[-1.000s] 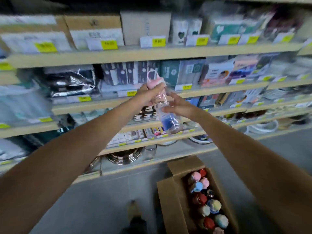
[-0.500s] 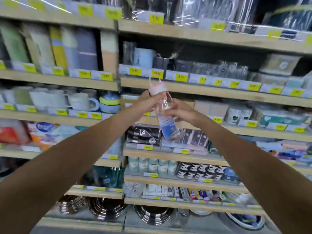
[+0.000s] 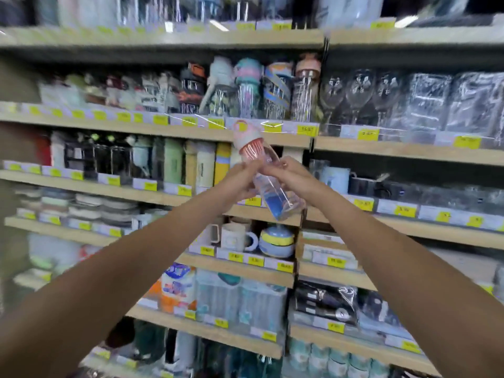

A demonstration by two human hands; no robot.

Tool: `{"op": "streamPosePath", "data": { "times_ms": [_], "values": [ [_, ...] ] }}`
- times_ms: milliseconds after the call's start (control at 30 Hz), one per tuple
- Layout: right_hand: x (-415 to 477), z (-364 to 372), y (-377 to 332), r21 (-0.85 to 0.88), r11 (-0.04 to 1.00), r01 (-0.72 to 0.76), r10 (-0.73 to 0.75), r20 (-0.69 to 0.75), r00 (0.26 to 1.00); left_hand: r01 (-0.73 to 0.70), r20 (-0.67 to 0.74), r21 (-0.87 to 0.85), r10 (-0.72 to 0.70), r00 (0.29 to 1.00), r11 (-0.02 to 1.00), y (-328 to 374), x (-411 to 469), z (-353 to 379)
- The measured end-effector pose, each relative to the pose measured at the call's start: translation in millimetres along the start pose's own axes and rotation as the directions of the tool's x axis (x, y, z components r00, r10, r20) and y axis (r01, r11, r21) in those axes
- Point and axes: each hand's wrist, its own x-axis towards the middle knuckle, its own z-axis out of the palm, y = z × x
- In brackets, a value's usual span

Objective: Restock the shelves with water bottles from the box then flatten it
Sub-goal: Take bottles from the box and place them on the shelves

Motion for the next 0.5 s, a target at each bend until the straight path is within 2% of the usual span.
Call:
{"op": "streamPosePath", "data": {
  "times_ms": [300,500],
  "values": [
    [75.8,88.2,-36.8,-0.116,0.970,0.216,-0.221,-0.037,0.974,0.004,-0.024,-0.124,-0.008,1.000,0.992,5.3,26.2,-105.7],
    [129.0,143.8,-53.9,-0.169,0.924,0.342,-0.338,0.053,0.940,-0.059,-0.099,-0.126,0.046,0.994,0.990,3.7,51.7,-172.5]
  ]
}}
